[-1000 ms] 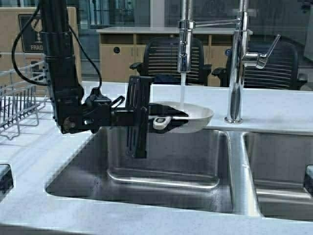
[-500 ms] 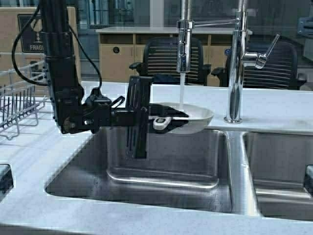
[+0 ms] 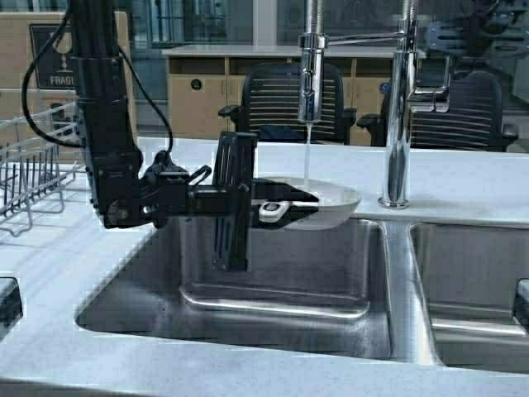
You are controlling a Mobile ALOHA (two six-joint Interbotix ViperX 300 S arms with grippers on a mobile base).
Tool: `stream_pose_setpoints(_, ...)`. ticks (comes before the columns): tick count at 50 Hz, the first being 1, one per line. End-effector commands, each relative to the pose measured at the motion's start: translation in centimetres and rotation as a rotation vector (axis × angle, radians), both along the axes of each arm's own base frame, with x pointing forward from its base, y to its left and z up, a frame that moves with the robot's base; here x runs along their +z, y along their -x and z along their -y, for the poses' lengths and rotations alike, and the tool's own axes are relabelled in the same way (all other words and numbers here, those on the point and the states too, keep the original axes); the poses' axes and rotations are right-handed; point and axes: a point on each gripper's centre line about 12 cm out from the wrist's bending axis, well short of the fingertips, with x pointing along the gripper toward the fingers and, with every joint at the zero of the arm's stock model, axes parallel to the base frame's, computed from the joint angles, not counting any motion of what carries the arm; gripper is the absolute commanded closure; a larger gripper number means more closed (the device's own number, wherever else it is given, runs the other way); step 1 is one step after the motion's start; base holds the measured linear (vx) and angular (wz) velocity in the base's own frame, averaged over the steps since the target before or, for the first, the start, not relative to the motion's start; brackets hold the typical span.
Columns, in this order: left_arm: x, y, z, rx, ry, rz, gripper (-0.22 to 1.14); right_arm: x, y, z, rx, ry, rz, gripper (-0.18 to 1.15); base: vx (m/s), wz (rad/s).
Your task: Wash the pan
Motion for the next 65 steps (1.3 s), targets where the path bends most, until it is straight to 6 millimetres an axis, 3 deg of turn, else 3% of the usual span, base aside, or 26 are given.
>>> stream_pose_setpoints(1, 1.2, -0.5, 0.5, -0.002, 0.038, 0.044, 0.89, 2.8, -0.7, -4.3, 0.096, 0.024, 0.061, 0.92, 0.0, 0.0)
stream_pose_setpoints(9, 1.2, -0.5, 0.5, -0.003, 0.036, 0.046, 0.89, 4.8, -0.8, -5.3, 0.122, 0.031, 0.12, 0.92, 0.0, -0.03)
stream_pose_setpoints(19, 1.5, -0.8, 0.5, 0.013, 0.088, 0.133, 0.89, 12.0, 0.6, -5.0, 0.128, 0.031, 0.393, 0.92, -0.01, -0.04)
stream_pose_setpoints(27, 1.5, -1.7, 0.0, 0.101, 0.19, 0.28, 0.89, 15.5, 2.3, -4.4, 0.124, 0.055, 0.461, 0.92, 0.0, -0.03)
stream_pose_setpoints(39, 0.3, -2.2, -1.5, 0.225, 0.105, 0.242, 0.89, 16.7, 5.3, -3.1, 0.112, 0.091, 0.477, 0.92, 0.0, 0.0)
stream_pose_setpoints(50, -0.3, -1.3, -2.9, 0.25, -0.138, 0.062, 0.89, 16.1, 7.7, -1.7, 0.084, 0.098, 0.46, 0.92, 0.0, 0.0)
stream_pose_setpoints(57, -1.0, -0.5, -2.7, 0.184, -0.233, -0.036, 0.89, 15.2, 8.9, -1.6, 0.083, 0.095, 0.438, 0.92, 0.0, 0.0)
stream_pose_setpoints(65, -1.5, 0.0, -1.1, 0.062, -0.146, 0.012, 0.89, 15.3, 10.7, -1.6, 0.081, 0.089, 0.449, 0.92, 0.0, 0.0)
